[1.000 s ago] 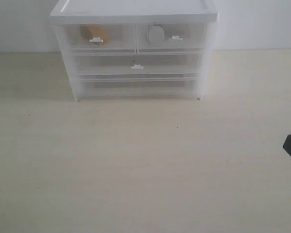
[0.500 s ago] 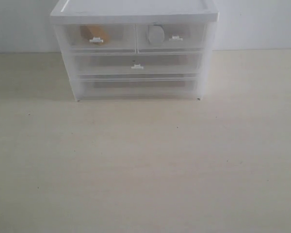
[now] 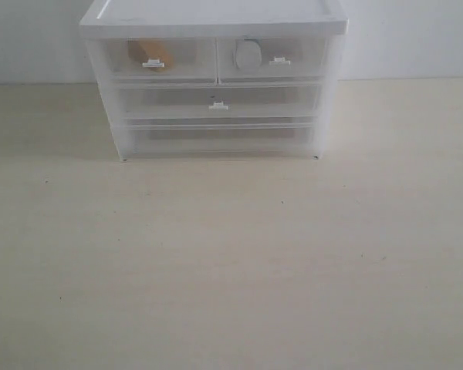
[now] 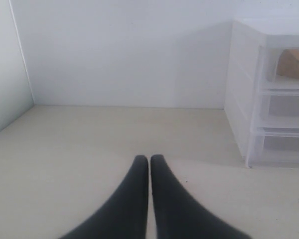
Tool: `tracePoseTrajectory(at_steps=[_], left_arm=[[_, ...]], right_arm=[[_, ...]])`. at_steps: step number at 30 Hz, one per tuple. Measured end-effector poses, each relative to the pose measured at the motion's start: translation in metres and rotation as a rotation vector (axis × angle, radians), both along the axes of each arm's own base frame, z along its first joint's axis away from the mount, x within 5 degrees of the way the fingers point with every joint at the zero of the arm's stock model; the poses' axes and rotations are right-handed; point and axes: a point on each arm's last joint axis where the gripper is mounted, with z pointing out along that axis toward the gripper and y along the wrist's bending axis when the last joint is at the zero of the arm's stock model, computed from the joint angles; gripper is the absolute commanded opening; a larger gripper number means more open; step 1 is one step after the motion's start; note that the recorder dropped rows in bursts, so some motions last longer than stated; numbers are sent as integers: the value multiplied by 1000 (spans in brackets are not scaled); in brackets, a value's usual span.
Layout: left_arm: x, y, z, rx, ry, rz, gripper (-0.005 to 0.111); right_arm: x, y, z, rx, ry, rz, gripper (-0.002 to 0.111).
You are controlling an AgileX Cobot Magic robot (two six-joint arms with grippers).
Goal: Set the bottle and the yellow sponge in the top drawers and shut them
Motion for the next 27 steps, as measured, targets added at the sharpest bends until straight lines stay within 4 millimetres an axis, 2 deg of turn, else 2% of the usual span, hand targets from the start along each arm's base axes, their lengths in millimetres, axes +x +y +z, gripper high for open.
tracePoseTrajectory(at_steps=[27], left_arm=[[0, 1, 0, 40, 8, 4, 4]], right_arm=[[0, 0, 0, -3, 1, 1, 0]])
